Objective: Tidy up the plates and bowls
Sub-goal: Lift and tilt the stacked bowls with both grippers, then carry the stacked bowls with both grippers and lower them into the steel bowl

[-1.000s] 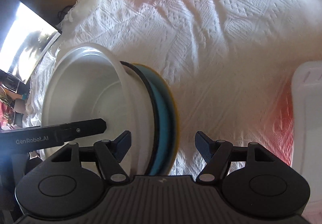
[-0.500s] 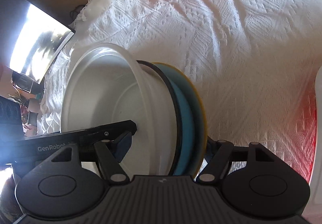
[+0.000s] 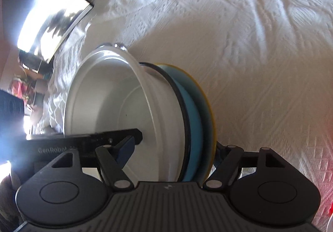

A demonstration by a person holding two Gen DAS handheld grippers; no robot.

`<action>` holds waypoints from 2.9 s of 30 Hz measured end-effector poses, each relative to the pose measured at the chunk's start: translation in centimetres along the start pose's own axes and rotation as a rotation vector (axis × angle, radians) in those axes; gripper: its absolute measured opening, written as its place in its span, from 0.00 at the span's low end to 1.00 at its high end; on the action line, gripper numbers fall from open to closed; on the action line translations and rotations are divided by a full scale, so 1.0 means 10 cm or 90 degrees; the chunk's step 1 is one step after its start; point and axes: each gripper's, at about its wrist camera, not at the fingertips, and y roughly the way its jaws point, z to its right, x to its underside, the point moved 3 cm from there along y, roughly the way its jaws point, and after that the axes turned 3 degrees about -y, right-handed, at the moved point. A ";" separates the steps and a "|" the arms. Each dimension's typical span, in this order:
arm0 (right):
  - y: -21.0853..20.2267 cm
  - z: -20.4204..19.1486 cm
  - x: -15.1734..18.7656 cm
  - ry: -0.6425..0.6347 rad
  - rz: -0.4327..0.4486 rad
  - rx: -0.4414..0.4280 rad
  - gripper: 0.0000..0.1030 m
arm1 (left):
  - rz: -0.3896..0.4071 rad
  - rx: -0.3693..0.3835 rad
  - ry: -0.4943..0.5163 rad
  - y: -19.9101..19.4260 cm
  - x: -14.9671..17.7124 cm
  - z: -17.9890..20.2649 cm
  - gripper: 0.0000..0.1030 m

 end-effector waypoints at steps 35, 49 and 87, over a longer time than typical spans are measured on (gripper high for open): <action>0.04 0.03 -0.05 -0.012 0.019 0.062 0.71 | -0.008 -0.006 0.019 0.03 -0.10 0.03 0.47; 0.02 0.15 0.02 0.032 0.021 0.066 0.72 | -0.020 0.014 0.029 0.05 -0.06 0.01 0.51; -0.05 0.09 0.04 0.004 0.020 0.049 0.54 | -0.027 0.023 0.052 0.11 0.03 0.19 0.61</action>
